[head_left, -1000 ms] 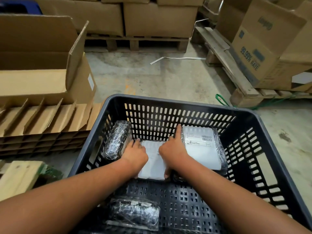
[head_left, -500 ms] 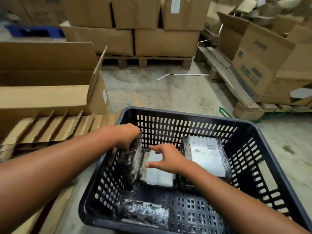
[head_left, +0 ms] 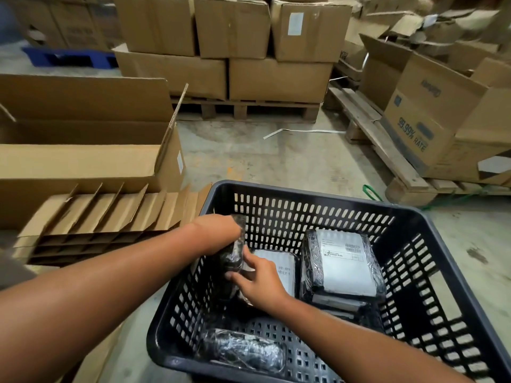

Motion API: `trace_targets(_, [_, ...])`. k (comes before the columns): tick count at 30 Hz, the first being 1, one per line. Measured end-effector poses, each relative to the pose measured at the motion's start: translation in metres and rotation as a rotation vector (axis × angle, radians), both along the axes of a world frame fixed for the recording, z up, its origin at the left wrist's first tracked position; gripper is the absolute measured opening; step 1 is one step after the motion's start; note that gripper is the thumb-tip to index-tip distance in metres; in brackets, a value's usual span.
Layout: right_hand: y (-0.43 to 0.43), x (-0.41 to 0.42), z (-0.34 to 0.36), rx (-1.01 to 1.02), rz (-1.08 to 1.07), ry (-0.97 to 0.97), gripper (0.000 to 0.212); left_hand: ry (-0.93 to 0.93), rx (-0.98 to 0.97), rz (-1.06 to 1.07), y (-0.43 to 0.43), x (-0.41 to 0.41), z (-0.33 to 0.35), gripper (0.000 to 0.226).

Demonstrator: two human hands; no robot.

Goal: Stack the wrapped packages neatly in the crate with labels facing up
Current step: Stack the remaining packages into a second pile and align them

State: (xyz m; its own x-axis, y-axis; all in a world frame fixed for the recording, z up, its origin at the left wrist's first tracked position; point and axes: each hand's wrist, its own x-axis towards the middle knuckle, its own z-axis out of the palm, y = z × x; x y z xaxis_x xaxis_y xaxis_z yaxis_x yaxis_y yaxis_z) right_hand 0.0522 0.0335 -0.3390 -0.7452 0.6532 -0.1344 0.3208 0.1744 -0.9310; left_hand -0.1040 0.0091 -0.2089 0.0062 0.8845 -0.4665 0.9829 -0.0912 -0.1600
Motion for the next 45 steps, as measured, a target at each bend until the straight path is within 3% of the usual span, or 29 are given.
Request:
trace_targets(3, [0.003, 0.001, 0.002, -0.031, -0.012, -0.008, 0.052, 0.008, 0.065, 0.011, -0.001, 0.001, -0.003, 0.019])
trace_targets(7, [-0.004, -0.003, 0.001, 0.046, -0.073, 0.016, 0.078, -0.124, 0.06, 0.124, 0.006, -0.002, 0.002, 0.023])
trace_targets(10, [-0.003, -0.004, 0.001, 0.024, -0.141, 0.047, 0.048, -0.247, 0.094, 0.197, 0.009, -0.007, 0.003, 0.022])
trace_targets(13, [0.009, 0.007, 0.01, -0.049, -0.171, 0.075, 0.027, -0.333, 0.142, 0.244, 0.01, -0.01, 0.001, 0.047])
trace_targets(16, [0.027, 0.02, 0.031, -0.107, -0.14, 0.069, 0.016, -0.398, 0.139, 0.188, 0.01, -0.015, 0.003, 0.058])
trace_targets(19, [0.049, 0.035, 0.056, -0.149, -0.107, 0.062, 0.021, -0.445, 0.18, 0.13, 0.009, -0.022, 0.007, 0.07])
trace_targets(23, [0.082, 0.062, 0.089, -0.221, -0.061, 0.116, 0.045, -0.759, 0.24, 0.277, 0.002, -0.027, 0.014, 0.084])
trace_targets(26, [0.099, 0.079, 0.099, -0.324, -0.088, 0.173, 0.041, -1.069, 0.257, 0.285, 0.002, -0.019, 0.011, 0.083])
trace_targets(29, [0.105, 0.09, 0.1, -0.441, -0.088, 0.197, 0.045, -1.197, 0.229, 0.361, 0.006, -0.012, 0.002, 0.08])
trace_targets(31, [0.104, 0.093, 0.097, -0.433, -0.103, 0.163, 0.055, -1.215, 0.143, 0.43, 0.005, -0.01, -0.007, 0.079])
trace_targets(34, [0.096, 0.089, 0.092, -0.117, -0.137, 0.011, 0.077, -1.199, 0.121, 0.504, 0.0, -0.007, -0.019, 0.078])
trace_targets(37, [0.081, 0.082, 0.084, 0.196, 0.043, -0.21, 0.148, -1.072, 0.214, 0.533, 0.004, -0.002, -0.02, 0.078])
trace_targets(38, [0.077, 0.079, 0.079, 0.245, 0.101, -0.264, 0.163, -1.05, 0.232, 0.546, 0.006, 0.0, -0.02, 0.078])
trace_targets(40, [0.074, 0.072, 0.069, 0.284, 0.166, -0.343, 0.174, -1.012, 0.24, 0.577, 0.008, 0.004, -0.024, 0.08])
trace_targets(45, [0.079, 0.054, 0.066, 0.319, 0.21, -0.517, 0.175, -0.938, 0.281, 0.66, 0.01, 0.015, -0.05, 0.086])
